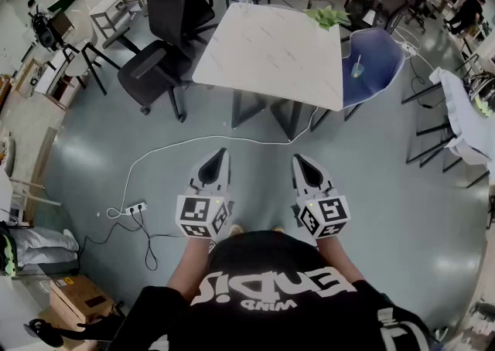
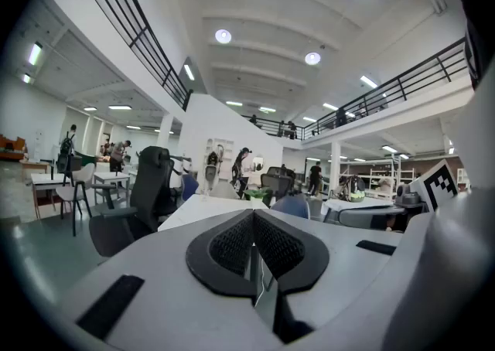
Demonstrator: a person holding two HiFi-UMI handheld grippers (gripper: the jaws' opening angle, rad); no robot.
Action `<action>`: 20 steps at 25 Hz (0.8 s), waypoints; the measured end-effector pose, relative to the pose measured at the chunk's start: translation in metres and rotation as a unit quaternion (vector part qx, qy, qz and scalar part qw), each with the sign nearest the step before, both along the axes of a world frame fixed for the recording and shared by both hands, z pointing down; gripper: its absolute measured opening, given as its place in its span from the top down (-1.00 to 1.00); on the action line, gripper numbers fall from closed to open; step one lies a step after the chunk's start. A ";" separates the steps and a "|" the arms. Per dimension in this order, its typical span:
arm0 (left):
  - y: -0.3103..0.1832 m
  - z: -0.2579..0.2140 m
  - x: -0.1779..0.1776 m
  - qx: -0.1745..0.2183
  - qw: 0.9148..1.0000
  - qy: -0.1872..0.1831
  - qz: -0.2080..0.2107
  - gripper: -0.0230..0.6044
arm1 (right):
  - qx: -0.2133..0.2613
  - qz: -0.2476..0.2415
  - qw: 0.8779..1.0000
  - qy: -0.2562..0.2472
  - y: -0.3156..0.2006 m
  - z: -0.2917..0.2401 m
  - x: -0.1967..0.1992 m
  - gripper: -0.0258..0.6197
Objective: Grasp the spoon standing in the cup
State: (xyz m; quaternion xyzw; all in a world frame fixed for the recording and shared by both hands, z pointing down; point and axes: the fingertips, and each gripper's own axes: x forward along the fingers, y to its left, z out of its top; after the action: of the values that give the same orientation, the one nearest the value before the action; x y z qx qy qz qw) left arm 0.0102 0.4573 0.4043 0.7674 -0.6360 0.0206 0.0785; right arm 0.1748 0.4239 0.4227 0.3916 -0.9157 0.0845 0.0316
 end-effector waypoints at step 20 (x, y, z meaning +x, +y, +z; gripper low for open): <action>0.008 0.013 0.036 0.004 0.999 0.002 -0.050 0.88 | -0.007 -0.045 0.999 -0.001 -0.011 0.020 0.037 0.88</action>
State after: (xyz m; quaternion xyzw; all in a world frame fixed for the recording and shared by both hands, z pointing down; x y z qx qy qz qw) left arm 0.0464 0.4658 0.4170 0.7347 -0.6738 0.0122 0.0777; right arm 0.2117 0.4131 0.4424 0.3501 -0.9316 0.0901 0.0370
